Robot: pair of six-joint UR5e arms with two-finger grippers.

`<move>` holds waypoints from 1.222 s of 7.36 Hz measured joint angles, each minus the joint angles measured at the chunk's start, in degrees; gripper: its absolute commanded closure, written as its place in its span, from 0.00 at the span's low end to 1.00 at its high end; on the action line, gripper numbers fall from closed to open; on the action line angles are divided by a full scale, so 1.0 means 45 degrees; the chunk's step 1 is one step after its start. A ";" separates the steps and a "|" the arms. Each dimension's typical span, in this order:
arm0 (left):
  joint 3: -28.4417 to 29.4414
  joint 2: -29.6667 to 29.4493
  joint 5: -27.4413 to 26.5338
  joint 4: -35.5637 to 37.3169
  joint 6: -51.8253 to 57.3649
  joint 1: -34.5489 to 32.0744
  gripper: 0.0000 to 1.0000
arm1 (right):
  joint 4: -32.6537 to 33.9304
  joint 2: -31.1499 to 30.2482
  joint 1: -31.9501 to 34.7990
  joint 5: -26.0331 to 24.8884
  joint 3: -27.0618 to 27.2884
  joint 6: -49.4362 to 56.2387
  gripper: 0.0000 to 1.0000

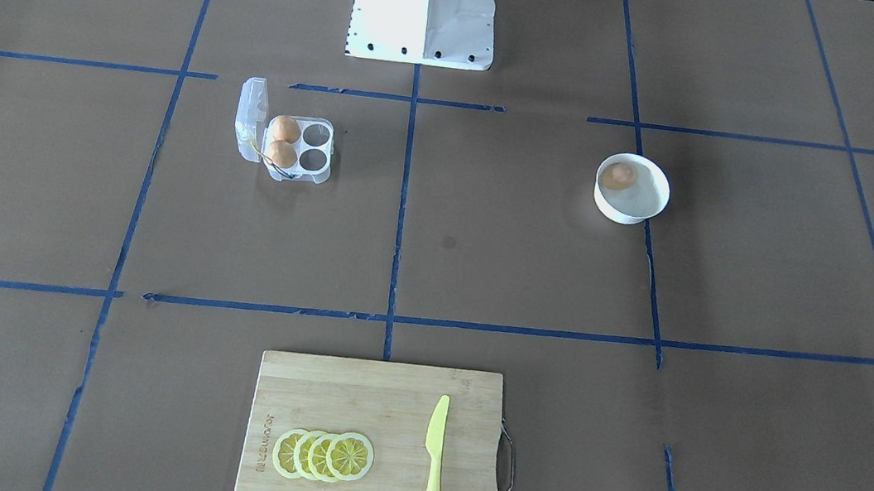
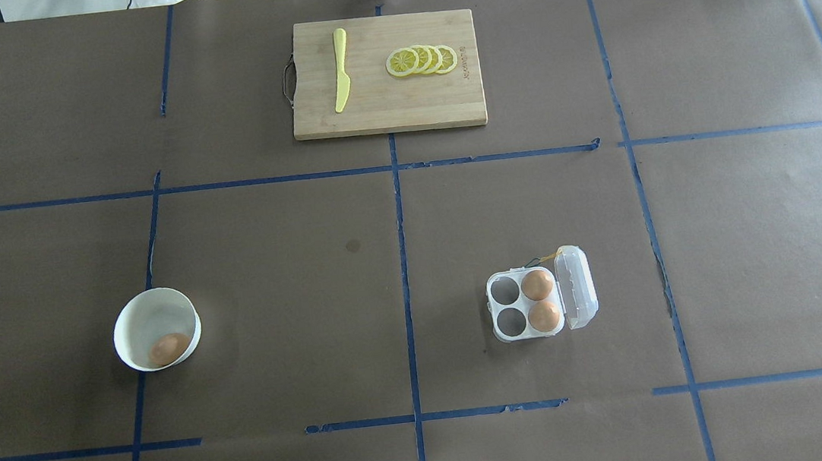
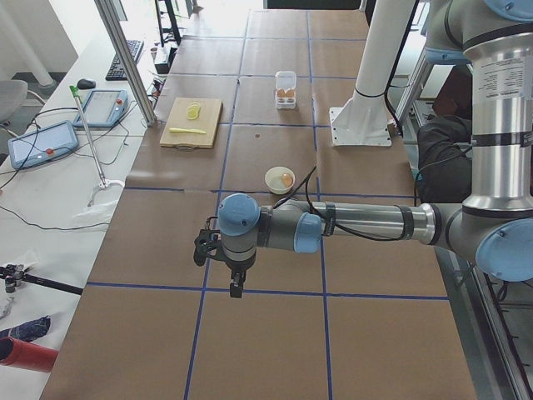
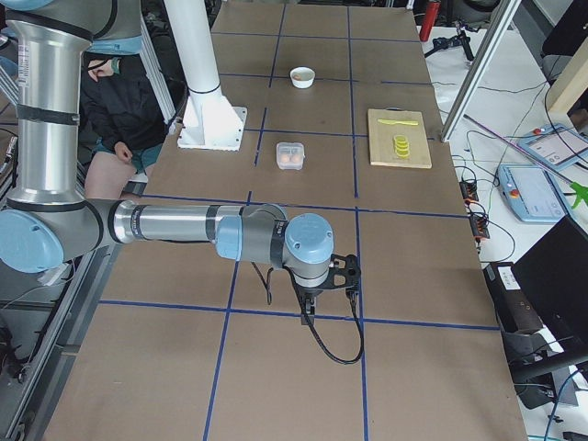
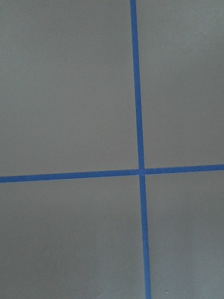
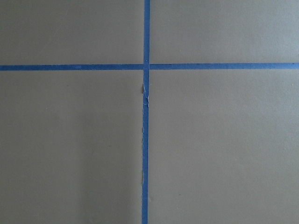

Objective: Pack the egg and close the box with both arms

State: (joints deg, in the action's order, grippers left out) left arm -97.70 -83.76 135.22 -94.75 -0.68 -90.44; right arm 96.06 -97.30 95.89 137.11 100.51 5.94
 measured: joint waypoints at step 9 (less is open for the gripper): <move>-0.0694 -0.2777 0.0573 -0.2451 -0.0967 0.1750 0.00 | 0.0019 -0.0006 0.0000 0.0101 0.0600 -0.0037 0.00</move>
State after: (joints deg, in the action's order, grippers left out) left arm -100.82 -96.26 137.80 -105.78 -5.03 -82.56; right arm 96.15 -97.33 95.89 137.56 103.21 5.77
